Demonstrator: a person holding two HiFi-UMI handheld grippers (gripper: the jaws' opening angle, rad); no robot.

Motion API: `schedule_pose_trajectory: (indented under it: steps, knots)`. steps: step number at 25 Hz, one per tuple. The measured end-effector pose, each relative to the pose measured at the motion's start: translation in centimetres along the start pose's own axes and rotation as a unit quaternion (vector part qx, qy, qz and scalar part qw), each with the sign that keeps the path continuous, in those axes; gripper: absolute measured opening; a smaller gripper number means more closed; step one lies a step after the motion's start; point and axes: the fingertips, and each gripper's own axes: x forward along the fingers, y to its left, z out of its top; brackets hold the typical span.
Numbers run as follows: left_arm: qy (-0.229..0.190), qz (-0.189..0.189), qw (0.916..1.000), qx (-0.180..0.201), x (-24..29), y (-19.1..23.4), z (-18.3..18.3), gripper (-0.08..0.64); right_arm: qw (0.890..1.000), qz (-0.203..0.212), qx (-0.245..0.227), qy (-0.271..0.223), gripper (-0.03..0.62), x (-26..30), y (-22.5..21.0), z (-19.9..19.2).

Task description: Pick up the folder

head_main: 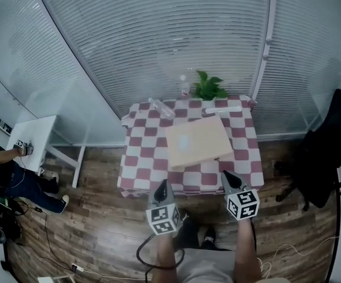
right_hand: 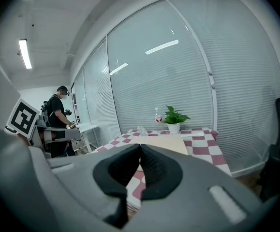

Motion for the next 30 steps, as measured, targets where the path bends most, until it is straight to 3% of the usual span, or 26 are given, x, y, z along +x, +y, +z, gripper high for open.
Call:
schedule_pose_trajectory:
  steps: [12,19,24,30]
  knots:
    - [0.009,0.005,0.9992,-0.038,12.1,6.9,3.8,0.008,1.000,0.004,-0.008,0.016,0.002,11.9,-2.9,5.9]
    - [0.014,-0.008,0.9987,-0.047,16.9,7.6,4.5,0.008,0.999,-0.029,0.011,0.013,0.002,15.3,-6.8,7.1]
    - [0.033,0.002,0.9975,-0.063,19.4,7.9,4.4,0.008,1.000,-0.014,0.004,0.016,0.002,17.6,-8.1,8.5]
    - [0.026,0.030,0.9971,-0.065,21.9,8.0,6.5,0.009,1.000,-0.001,-0.001,-0.001,0.002,19.7,-11.6,11.8]
